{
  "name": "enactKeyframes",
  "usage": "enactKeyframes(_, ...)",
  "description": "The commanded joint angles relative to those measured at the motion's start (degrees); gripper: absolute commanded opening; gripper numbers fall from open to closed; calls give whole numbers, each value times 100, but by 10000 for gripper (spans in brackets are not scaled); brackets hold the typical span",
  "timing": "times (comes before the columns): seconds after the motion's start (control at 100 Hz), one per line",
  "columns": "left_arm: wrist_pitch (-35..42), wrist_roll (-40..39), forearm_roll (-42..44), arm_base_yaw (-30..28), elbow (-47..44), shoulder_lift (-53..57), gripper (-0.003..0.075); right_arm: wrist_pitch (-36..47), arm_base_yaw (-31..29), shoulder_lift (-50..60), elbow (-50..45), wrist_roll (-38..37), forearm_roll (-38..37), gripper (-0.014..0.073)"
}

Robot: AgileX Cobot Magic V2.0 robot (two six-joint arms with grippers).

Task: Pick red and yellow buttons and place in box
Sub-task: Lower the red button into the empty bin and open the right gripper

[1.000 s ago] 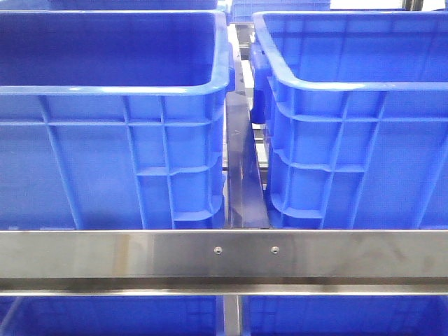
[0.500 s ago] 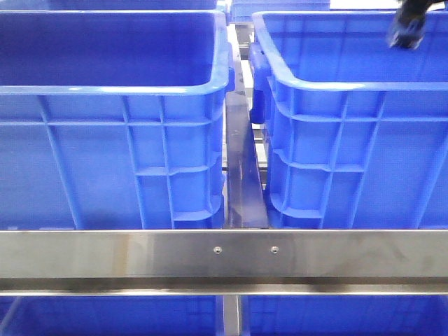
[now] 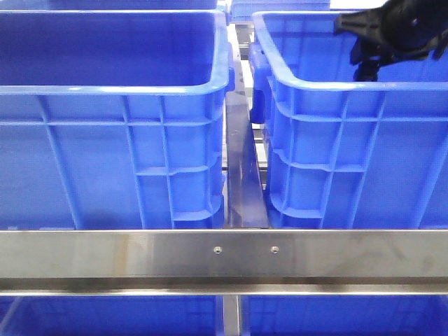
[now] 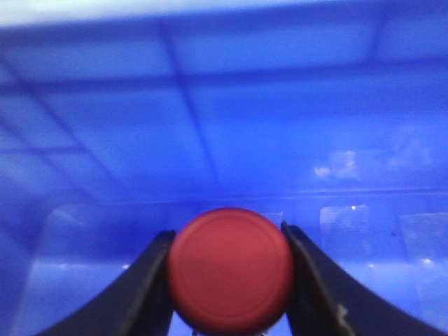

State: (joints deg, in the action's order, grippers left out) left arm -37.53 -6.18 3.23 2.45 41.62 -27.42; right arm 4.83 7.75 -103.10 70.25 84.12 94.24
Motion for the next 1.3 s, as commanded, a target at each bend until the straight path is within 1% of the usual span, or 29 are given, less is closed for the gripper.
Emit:
enactKeyframes(0.0, 487, -61, 2, -25, 152, -33, -19, 77, -28, 105, 343, 93, -180, 127)
enactKeyframes(0.12, 487, -61, 2, -25, 152, -33, -19, 233, -28, -97, 507, 93, -218, 127)
enactKeyframes(0.5, 487, -61, 2, -25, 152, -33, -19, 247, -28, -603, 708, 93, -285, 127)
enactKeyframes(0.8, 487, -61, 2, -25, 152, -33, -19, 182, -28, -612, 697, 93, -285, 139)
enactKeyframes(0.83, 487, -61, 2, -25, 152, -33, -19, 166, -28, -603, 697, 93, -285, 153)
enactKeyframes(0.9, 487, -61, 2, -25, 152, -33, -19, 97, -28, -586, 697, 93, -285, 221)
enactKeyframes(1.02, 487, -61, 2, -25, 152, -33, -19, 26, -28, -514, 697, 88, -280, 414)
enactKeyframes(1.09, 487, -61, 2, -25, 152, -33, -19, 26, -28, -445, 697, 88, -280, 493)
enactKeyframes(1.16, 487, -61, 2, -25, 152, -33, -19, 48, -28, -350, 688, 88, -280, 524)
enactKeyframes(1.29, 487, -61, 2, -25, 152, -33, -19, 76, -28, -70, 589, 88, -280, 521)
